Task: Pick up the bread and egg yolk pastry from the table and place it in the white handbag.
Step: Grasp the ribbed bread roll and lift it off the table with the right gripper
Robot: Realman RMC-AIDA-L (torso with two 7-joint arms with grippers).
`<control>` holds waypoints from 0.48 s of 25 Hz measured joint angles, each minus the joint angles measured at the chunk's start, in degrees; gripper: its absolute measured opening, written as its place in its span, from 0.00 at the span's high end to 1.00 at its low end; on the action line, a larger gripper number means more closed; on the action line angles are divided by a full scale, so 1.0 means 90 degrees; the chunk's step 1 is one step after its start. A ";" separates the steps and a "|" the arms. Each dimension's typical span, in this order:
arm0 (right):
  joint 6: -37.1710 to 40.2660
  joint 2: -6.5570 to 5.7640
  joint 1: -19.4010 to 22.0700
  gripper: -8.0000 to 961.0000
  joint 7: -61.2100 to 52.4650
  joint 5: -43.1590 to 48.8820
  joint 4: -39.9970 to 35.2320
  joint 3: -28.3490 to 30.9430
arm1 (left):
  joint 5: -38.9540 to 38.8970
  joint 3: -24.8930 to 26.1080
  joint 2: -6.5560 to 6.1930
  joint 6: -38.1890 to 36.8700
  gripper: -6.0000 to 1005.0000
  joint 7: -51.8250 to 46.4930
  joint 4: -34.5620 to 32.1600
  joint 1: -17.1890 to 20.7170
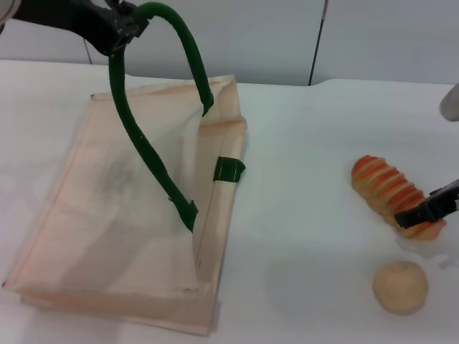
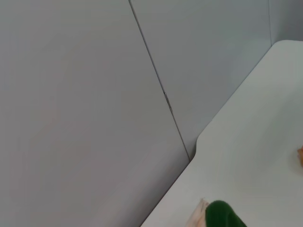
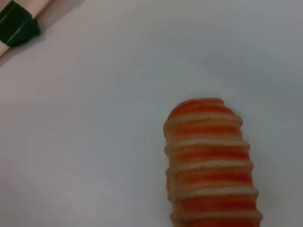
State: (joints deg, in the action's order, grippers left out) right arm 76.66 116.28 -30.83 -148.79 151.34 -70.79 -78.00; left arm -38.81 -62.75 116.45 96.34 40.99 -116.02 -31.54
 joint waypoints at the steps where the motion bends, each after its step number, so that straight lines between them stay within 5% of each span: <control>1: -0.0003 0.0000 -0.0002 0.12 0.0000 -0.0001 0.0011 -0.0004 | -0.0001 0.0000 0.0000 0.0000 0.86 -0.0002 0.0000 0.0001; 12: -0.0170 -0.0001 -0.0088 0.14 -0.0001 0.0001 0.0277 -0.0085 | -0.0001 0.0000 0.0000 0.0000 0.86 -0.0044 0.0000 -0.0017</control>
State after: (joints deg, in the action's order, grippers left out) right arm 75.13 116.27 -31.62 -148.79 151.35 -68.30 -78.77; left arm -38.82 -62.75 116.45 96.34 40.60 -116.02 -31.70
